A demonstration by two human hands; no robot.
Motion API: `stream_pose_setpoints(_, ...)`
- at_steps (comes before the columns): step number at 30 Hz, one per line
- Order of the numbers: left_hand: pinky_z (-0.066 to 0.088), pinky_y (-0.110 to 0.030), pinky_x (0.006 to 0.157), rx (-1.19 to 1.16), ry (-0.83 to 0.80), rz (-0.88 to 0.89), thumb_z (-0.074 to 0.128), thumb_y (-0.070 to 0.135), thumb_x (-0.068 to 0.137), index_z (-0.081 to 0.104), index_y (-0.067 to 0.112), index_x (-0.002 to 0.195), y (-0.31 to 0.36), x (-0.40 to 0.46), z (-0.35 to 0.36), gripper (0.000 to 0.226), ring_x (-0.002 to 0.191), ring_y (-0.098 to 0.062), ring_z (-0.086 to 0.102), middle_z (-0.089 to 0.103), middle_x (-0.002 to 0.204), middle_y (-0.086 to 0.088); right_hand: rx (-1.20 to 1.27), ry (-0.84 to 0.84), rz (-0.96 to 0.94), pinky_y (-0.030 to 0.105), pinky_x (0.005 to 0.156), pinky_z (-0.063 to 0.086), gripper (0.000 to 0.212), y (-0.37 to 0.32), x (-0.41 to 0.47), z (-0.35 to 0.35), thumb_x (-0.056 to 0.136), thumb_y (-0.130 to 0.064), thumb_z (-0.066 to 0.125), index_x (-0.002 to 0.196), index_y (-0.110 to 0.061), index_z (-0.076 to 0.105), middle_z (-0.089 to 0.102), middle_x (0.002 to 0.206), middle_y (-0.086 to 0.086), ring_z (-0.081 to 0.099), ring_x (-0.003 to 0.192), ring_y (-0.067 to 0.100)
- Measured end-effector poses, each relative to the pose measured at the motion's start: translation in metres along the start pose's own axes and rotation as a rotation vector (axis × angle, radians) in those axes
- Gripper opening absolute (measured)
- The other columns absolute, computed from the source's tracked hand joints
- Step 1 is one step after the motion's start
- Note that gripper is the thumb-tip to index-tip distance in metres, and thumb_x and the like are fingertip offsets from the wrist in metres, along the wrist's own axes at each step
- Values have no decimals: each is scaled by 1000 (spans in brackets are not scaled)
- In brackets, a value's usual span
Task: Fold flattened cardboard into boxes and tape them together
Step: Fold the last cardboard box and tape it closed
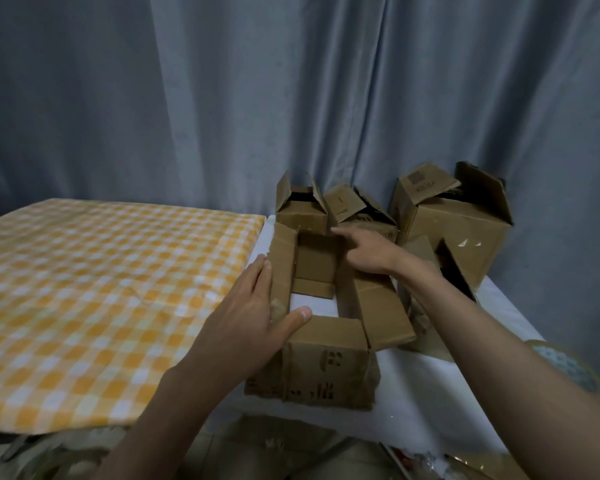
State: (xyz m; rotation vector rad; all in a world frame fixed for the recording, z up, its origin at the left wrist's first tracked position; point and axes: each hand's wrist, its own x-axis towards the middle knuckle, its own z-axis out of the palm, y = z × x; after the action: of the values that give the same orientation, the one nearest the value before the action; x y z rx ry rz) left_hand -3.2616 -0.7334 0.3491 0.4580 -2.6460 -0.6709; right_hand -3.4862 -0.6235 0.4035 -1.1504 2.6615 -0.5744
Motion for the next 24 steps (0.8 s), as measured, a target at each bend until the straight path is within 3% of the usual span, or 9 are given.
stream_pose_setpoints(3,20,-35,118,12,4,-51,39,77,84,-5,18,157,2,0,1,104,151,-12,3,-7,165,6,-155,-18,-24,43,124,1,54,8,2,9,99,-19,42,152,-30,38,24,165,-3,9,154,23)
stream_pose_setpoints(6,32,-39,112,-42,6,-135,52,75,80,-2,17,157,6,2,-1,111,146,-19,23,14,163,0,-236,-10,-31,46,120,-13,47,13,4,15,104,-32,33,151,-32,40,18,165,-11,-7,154,22)
stream_pose_setpoints(10,44,-37,103,-151,162,-151,80,61,65,31,22,151,17,5,-2,107,127,-19,47,48,143,2,-179,21,-25,48,121,-10,45,14,3,13,105,-30,35,149,-32,43,23,164,-12,-7,154,22)
stream_pose_setpoints(13,34,-20,95,-148,291,-60,87,49,63,37,23,149,28,6,1,103,124,-16,51,54,140,3,-46,77,-16,48,124,0,43,14,0,11,105,-22,38,146,-28,48,31,162,-7,3,155,23)
stream_pose_setpoints(17,32,-23,109,-161,206,134,68,45,87,25,28,154,46,3,12,81,135,-10,42,43,152,7,129,222,-29,45,124,18,41,15,-7,10,101,-8,42,136,-20,60,39,158,3,22,152,24)
stream_pose_setpoints(20,11,-22,115,-93,55,187,40,58,97,12,30,157,48,0,23,72,147,-1,11,13,163,13,390,437,72,19,110,39,46,11,-16,7,98,1,42,137,-16,59,46,151,4,45,137,23)
stream_pose_setpoints(23,0,-23,117,-10,-57,190,25,78,87,4,31,157,41,3,27,87,141,9,-7,-2,163,18,696,522,284,37,100,50,46,7,-26,2,98,-3,40,141,-15,50,60,132,9,58,116,21)
stream_pose_setpoints(24,0,-24,118,5,-80,189,21,79,86,2,31,157,40,3,28,88,141,9,-9,-4,163,18,835,496,328,36,89,54,41,5,-31,2,100,-6,40,138,-15,51,64,120,9,62,104,19)
